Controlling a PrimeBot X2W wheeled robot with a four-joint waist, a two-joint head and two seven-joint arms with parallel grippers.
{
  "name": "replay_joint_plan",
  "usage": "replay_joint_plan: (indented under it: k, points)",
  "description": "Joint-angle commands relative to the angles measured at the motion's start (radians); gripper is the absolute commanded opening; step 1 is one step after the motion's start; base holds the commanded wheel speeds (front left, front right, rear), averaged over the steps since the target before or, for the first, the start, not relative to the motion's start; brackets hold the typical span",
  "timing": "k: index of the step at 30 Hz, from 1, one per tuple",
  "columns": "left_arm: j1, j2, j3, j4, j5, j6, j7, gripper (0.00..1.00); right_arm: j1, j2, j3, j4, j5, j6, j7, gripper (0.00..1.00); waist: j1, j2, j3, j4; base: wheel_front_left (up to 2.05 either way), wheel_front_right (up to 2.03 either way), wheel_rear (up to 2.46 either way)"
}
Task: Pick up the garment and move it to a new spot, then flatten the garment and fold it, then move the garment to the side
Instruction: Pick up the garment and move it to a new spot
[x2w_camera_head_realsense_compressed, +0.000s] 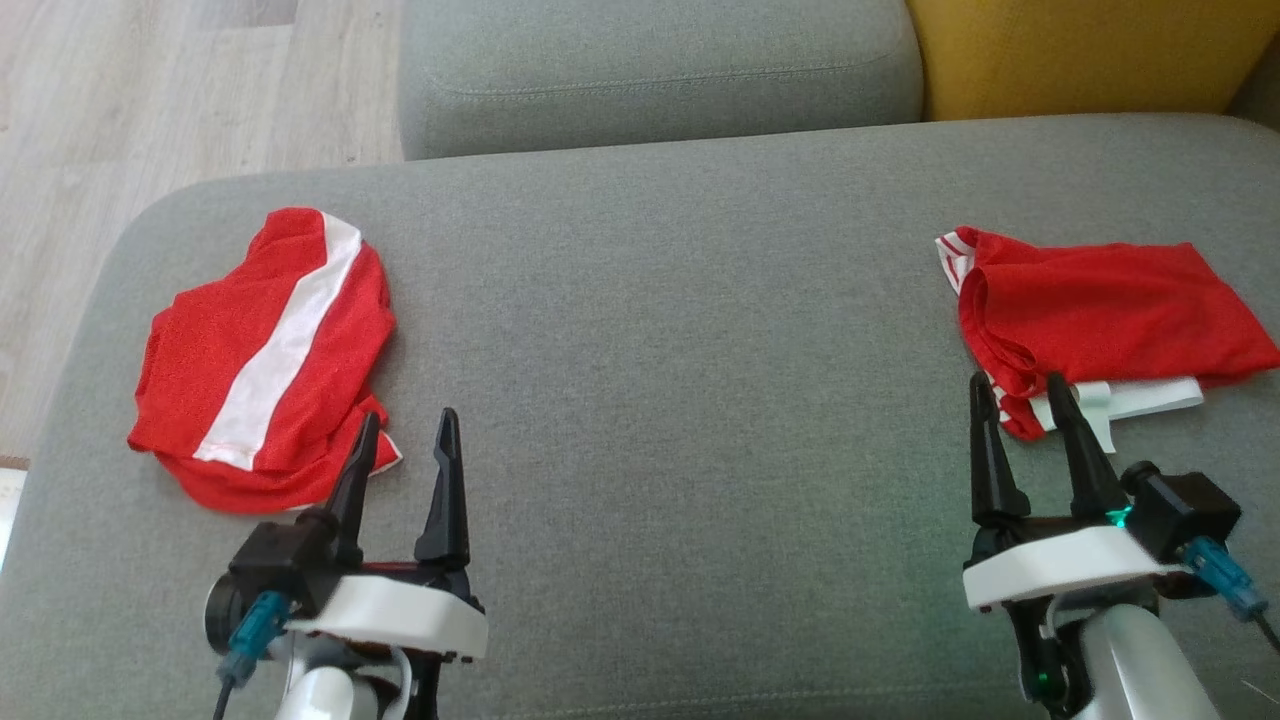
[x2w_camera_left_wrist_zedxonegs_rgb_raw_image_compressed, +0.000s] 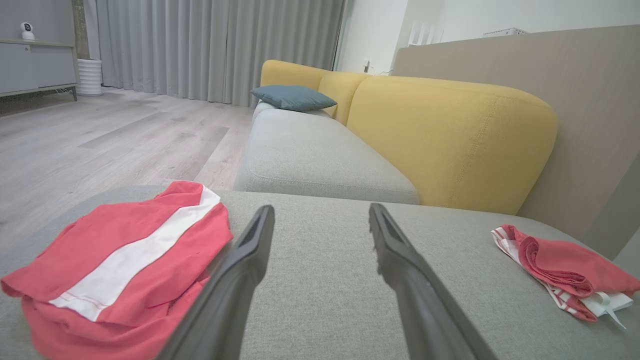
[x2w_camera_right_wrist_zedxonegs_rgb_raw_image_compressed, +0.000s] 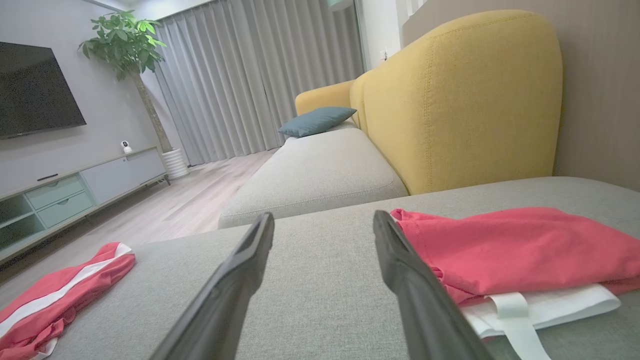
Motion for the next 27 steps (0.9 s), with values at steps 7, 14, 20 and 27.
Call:
replay_joint_plan:
  k: [7, 14, 20, 27]
  points:
    - [-0.050, 0.007, 0.033, -0.027, -0.001, 0.004, -0.005, 1.00, -0.009, 0.000, 0.031, -0.035, 0.015, 0.007, -0.014, 1.00, 0.0000, 0.0000, -0.003, 0.034, 0.00, 0.00, 0.00]
    - [-0.056, 0.007, 0.045, -0.015, 0.003, 0.014, -0.005, 1.00, 0.006, 0.000, 0.054, -0.037, 0.023, 0.007, -0.014, 1.00, 0.0000, 0.0000, -0.012, 0.137, 0.00, 0.00, 0.00]
    - [-0.053, 0.007, 0.070, -0.011, 0.010, 0.018, -0.005, 1.00, 0.018, 0.000, 0.082, -0.031, 0.033, 0.007, -0.014, 1.00, 0.0000, 0.0000, -0.020, 0.254, 0.00, 0.00, 0.00]
    - [-0.047, 0.007, 0.108, -0.004, 0.024, 0.011, -0.005, 1.00, 0.020, 0.000, 0.101, -0.026, 0.052, 0.007, -0.014, 1.00, 0.0000, 0.0000, -0.026, 0.356, 0.00, 0.00, 0.00]
